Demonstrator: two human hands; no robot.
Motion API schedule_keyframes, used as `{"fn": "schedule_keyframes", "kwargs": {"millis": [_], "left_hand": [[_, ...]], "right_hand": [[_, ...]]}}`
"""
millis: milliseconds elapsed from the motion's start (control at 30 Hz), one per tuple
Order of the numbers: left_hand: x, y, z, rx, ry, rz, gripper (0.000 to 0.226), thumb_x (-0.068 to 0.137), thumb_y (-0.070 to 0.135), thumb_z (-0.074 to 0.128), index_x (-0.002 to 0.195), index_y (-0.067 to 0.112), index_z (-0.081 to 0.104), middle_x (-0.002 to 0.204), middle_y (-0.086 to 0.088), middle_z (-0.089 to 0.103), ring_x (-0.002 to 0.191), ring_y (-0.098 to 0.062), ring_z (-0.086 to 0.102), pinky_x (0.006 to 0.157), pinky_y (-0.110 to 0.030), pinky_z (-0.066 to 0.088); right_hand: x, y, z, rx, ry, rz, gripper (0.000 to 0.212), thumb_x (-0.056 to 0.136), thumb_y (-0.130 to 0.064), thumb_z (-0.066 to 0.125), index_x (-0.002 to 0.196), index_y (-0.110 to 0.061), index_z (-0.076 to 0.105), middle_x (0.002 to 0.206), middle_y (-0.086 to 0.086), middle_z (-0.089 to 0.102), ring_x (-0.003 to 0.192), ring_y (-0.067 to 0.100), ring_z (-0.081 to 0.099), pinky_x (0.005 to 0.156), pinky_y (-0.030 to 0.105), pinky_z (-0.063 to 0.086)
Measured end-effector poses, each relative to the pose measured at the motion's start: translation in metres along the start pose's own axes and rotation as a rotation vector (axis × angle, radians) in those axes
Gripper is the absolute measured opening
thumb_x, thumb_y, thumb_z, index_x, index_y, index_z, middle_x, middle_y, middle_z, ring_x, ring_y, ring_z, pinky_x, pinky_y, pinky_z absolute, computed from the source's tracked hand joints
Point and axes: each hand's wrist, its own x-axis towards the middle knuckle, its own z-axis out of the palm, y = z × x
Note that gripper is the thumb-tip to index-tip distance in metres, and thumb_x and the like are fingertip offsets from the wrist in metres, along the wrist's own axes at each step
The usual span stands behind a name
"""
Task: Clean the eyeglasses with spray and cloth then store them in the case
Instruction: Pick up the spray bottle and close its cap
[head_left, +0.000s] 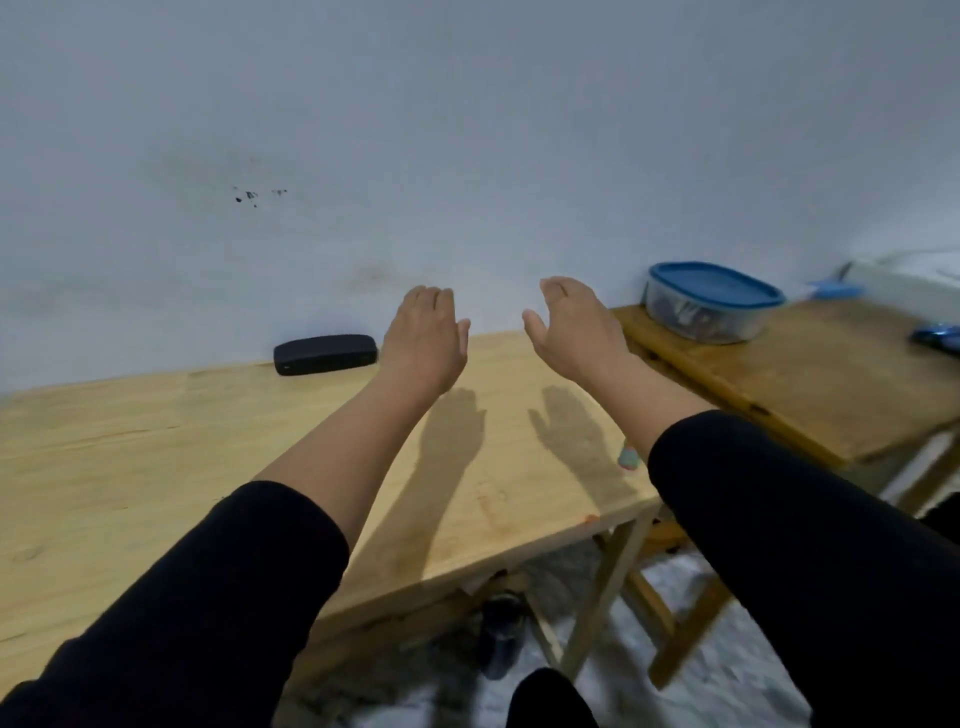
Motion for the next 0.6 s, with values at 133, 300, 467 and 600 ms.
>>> {"fn": "schedule_keyframes", "kwargs": {"millis": [133, 300, 467, 600], "left_hand": [[-0.006, 0.044, 0.020, -0.124, -0.017, 0.057, 0.045, 0.099, 0.026, 0.038, 0.136, 0.001, 0.036, 0.137, -0.016, 0.042, 0.133, -0.026, 0.031, 0.105, -0.033, 0.029], [-0.020, 0.076, 0.052, -0.220, -0.121, 0.074, 0.049, 0.098, 0.030, 0.039, 0.139, 0.005, 0.034, 0.141, -0.014, 0.040, 0.136, -0.025, 0.029, 0.106, -0.035, 0.031], [-0.044, 0.083, 0.090, -0.283, -0.304, 0.049, 0.053, 0.096, 0.036, 0.043, 0.141, 0.011, 0.034, 0.145, -0.012, 0.039, 0.137, -0.024, 0.029, 0.110, -0.034, 0.027], [-0.062, 0.081, 0.114, -0.282, -0.428, -0.021, 0.056, 0.094, 0.041, 0.047, 0.142, 0.016, 0.034, 0.148, -0.008, 0.038, 0.137, -0.024, 0.032, 0.112, -0.035, 0.027]], "right_hand": [[-0.025, 0.042, -0.021, -0.028, 0.049, 0.059, 0.055, 0.097, -0.034, 0.038, 0.143, -0.005, 0.029, 0.151, 0.013, 0.033, 0.139, 0.026, 0.029, 0.109, 0.036, 0.029], [-0.056, 0.084, -0.027, 0.006, 0.060, 0.128, 0.055, 0.096, -0.032, 0.046, 0.143, -0.007, 0.033, 0.149, 0.012, 0.036, 0.136, 0.026, 0.034, 0.108, 0.035, 0.030], [-0.091, 0.106, -0.006, 0.236, 0.135, 0.214, 0.053, 0.093, -0.028, 0.055, 0.141, -0.013, 0.039, 0.146, 0.007, 0.043, 0.135, 0.021, 0.038, 0.109, 0.029, 0.029], [-0.116, 0.115, 0.024, 0.460, 0.197, 0.324, 0.053, 0.089, -0.025, 0.062, 0.138, -0.015, 0.045, 0.141, 0.005, 0.050, 0.130, 0.017, 0.045, 0.109, 0.031, 0.035]]}}
